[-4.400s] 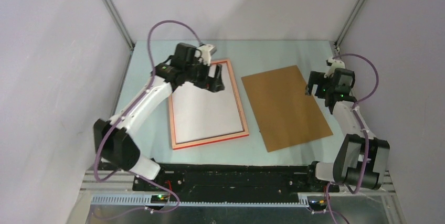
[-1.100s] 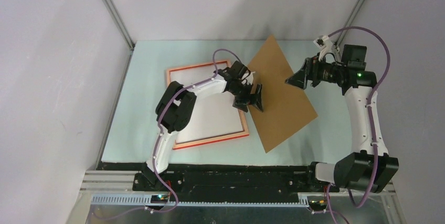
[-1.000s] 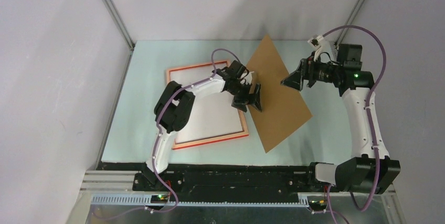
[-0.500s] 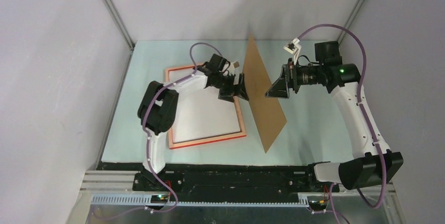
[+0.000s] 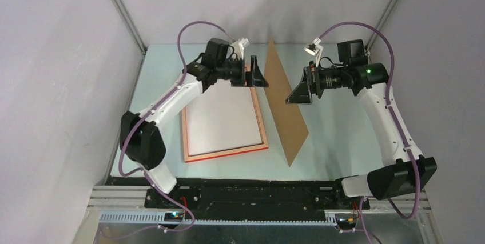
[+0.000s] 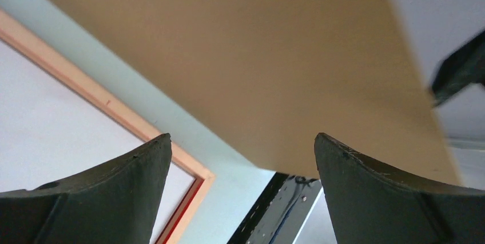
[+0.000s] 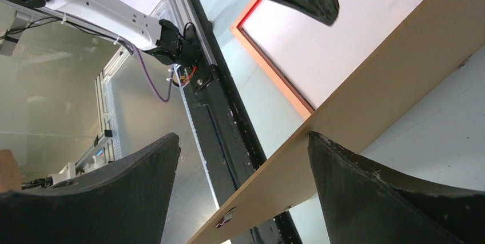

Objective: Put the photo into the frame
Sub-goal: Turn over the photo frame item at the center of the board.

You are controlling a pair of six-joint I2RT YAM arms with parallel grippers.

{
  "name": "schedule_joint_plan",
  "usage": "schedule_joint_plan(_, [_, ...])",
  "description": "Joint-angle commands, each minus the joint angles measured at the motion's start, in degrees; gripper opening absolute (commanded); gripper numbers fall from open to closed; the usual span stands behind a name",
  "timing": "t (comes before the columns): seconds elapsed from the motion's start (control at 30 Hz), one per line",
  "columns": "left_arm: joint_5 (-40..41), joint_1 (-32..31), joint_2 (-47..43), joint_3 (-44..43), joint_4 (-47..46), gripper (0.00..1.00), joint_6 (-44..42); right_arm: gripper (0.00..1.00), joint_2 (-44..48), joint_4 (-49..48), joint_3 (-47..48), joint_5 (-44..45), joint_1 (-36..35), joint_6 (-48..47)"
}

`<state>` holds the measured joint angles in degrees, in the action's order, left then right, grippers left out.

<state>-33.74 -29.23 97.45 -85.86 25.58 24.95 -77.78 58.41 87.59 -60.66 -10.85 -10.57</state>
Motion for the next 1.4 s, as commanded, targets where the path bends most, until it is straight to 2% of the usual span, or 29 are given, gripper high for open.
schedule_joint_plan(0.0, [0.2, -0.2, -3.0, -6.0, -1.6, 1.0, 5.4, 0.87, -1.6, 0.4, 2.9, 0.1, -0.8, -0.3])
schedule_joint_plan(0.2, [2.0, -0.4, 0.1, -11.8, -1.5, 1.0, 19.6, 0.87, -3.4, -0.4, 3.5, 0.7, -1.5, -0.1])
schedule_joint_plan(0.43, [4.6, -1.8, 4.0, -18.8, -1.5, 1.0, 26.0, 0.87, -3.8, -0.5, 4.1, 1.9, -2.8, 0.2])
schedule_joint_plan(0.5, [6.1, -2.3, 5.2, -21.0, -1.6, 1.0, 26.7, 0.86, -3.9, -0.7, 4.2, 4.0, -3.6, 0.4])
schedule_joint_plan(0.57, [7.2, -3.1, 6.4, -22.4, -1.5, 1.0, 27.3, 0.84, -3.9, -0.9, 4.4, 9.8, -4.6, 0.8])
schedule_joint_plan(0.7, [7.8, -4.4, 8.3, -22.6, -1.4, 1.0, 28.5, 0.79, -3.1, -2.1, 4.3, 17.5, -5.6, 2.0])
schedule_joint_plan(0.77, [7.9, -4.9, 9.0, -22.5, -1.4, 1.0, 29.0, 0.73, -2.6, -2.6, 4.3, 19.8, -5.9, 2.2])
schedule_joint_plan(1.1, [9.5, -6.4, 11.3, -24.4, -1.4, 1.0, 30.0, 0.49, -1.4, -2.9, 5.3, 26.0, -8.0, 2.4])
schedule_joint_plan(1.37, [9.9, -6.6, 10.8, -24.6, -1.4, 1.0, 30.4, 0.37, -1.3, -2.9, 6.1, 33.9, -10.6, 2.1])
